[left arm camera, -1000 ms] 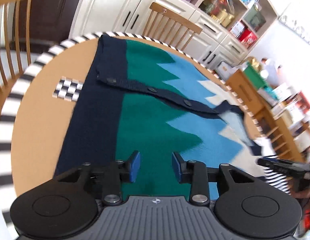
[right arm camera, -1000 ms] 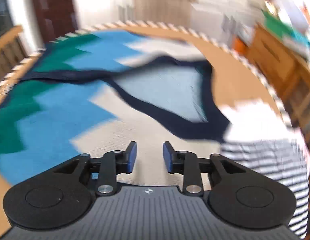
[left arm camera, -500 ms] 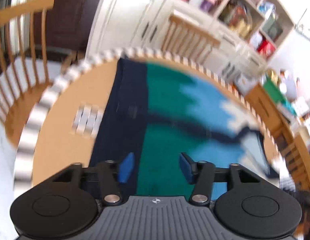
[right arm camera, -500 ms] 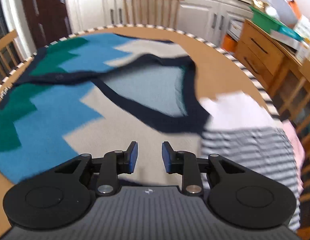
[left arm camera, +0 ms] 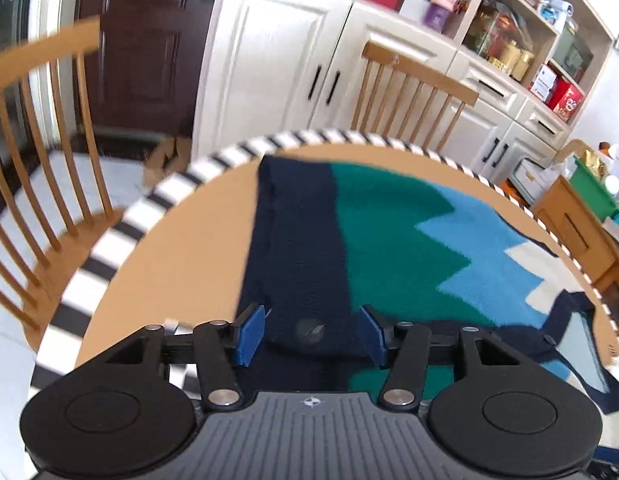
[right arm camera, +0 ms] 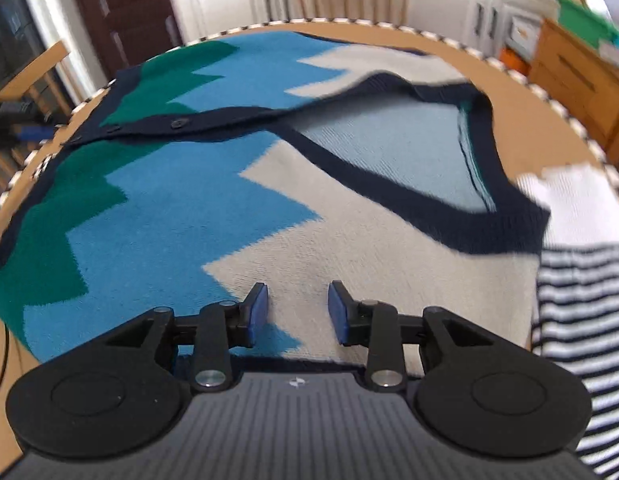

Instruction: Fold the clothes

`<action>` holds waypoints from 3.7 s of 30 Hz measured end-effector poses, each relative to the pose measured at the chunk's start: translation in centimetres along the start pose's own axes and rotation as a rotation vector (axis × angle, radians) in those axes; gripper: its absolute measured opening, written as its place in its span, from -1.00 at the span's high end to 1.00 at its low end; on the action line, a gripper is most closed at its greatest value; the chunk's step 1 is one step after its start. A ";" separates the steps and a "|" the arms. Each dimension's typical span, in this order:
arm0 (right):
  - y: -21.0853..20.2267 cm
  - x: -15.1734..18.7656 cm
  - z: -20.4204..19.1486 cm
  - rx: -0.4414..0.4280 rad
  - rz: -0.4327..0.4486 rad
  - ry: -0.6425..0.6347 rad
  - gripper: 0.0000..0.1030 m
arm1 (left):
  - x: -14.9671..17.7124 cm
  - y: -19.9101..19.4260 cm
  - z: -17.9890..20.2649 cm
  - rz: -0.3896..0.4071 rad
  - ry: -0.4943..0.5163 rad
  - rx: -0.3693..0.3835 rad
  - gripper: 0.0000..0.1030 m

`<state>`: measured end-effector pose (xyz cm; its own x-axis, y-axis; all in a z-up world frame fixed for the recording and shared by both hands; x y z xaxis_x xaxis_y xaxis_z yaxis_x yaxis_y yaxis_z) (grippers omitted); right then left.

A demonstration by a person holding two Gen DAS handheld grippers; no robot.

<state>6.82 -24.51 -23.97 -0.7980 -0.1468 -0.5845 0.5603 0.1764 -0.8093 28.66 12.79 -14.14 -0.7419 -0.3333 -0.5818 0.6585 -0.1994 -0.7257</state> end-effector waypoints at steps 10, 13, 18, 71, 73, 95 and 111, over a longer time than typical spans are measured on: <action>0.3 -0.6 -0.6 -0.022 -0.030 -0.019 0.02 | 1.9 1.8 -0.1 -0.030 0.084 0.037 0.19; 0.3 -0.7 -0.5 -0.025 -0.031 -0.015 0.01 | 1.8 1.5 -0.6 -0.049 0.045 0.014 0.70; 0.0 -1.1 -0.2 -0.026 -0.023 -0.002 0.00 | 1.9 0.0 -0.3 0.005 0.078 -0.023 0.97; -5.3 7.0 10.8 -0.115 -0.075 0.593 -0.15 | 16.9 -15.3 -9.6 -0.002 -0.840 0.068 -0.13; -5.1 7.1 10.9 -0.140 -0.064 0.643 -0.13 | 16.4 -14.6 -8.7 0.000 -0.793 0.059 0.04; -9.9 11.8 8.6 -0.220 -0.216 0.525 0.89 | 21.0 -22.8 -8.5 -0.032 -0.790 -0.076 0.84; 1.8 -16.6 16.8 -0.181 0.084 0.581 0.88 | -3.3 -6.7 -0.8 0.093 -0.894 0.082 0.82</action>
<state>24.81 -38.07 -16.67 -0.7718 0.4206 -0.4768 0.6205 0.3344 -0.7094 26.57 15.98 -7.67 -0.3328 -0.9366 -0.1097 0.7434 -0.1891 -0.6415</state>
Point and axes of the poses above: each gripper's, at about its wrist camera, not at the fingertips, and y roughly the way its jaws point, z to its right, x to its underside, the point moved 4 cm from there along y, roughly the way its jaws point, and after that the axes turned 9 degrees about -y, right-handed, at the moved point
